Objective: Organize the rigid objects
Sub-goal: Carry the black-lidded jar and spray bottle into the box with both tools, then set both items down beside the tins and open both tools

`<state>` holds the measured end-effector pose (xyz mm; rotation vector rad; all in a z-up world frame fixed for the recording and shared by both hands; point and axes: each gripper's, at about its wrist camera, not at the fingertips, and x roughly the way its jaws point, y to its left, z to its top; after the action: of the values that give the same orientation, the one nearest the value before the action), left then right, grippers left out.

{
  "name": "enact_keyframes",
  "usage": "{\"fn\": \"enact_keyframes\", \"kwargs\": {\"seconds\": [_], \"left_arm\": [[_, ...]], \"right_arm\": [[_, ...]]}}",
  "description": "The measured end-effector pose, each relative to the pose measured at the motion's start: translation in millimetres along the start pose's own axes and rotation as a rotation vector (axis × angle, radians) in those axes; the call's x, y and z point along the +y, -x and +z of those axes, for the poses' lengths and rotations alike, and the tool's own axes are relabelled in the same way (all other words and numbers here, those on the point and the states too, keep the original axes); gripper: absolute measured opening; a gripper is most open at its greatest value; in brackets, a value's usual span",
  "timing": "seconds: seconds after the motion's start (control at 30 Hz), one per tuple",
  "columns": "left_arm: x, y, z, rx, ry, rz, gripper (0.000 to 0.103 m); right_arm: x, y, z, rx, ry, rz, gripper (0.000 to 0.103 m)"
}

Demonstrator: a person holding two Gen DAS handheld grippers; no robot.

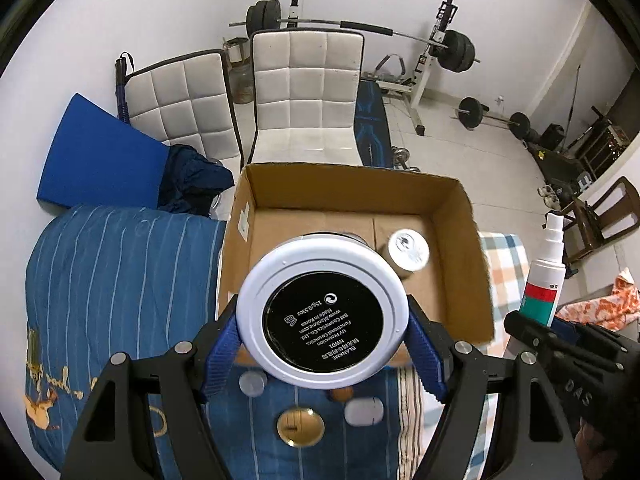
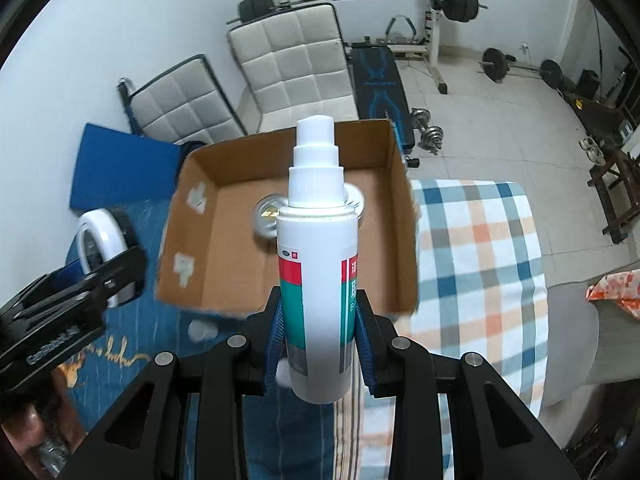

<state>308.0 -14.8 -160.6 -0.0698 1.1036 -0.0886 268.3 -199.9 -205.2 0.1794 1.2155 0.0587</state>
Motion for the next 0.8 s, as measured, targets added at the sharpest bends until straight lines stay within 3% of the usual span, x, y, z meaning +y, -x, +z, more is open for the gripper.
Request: {"fn": "enact_keyframes", "kwargs": {"seconds": [0.23,0.37,0.53,0.8], "left_arm": [[12,-55,32,0.066,0.004,0.042,0.074],[22,-109,44,0.162,0.000,0.089,0.074],[28,-176,41,0.297,-0.025,0.153,0.074],[29,-227,28,0.399,-0.055,0.220,0.074]], "right_arm": [[-14,-75,45,0.106,0.002,-0.078,0.034],[-15,-127,62,0.185,0.015,-0.138,0.034],[-18,-180,77,0.271,0.025,-0.228,0.034],[-21,-235,91,0.354,0.050,-0.382,0.034]]}}
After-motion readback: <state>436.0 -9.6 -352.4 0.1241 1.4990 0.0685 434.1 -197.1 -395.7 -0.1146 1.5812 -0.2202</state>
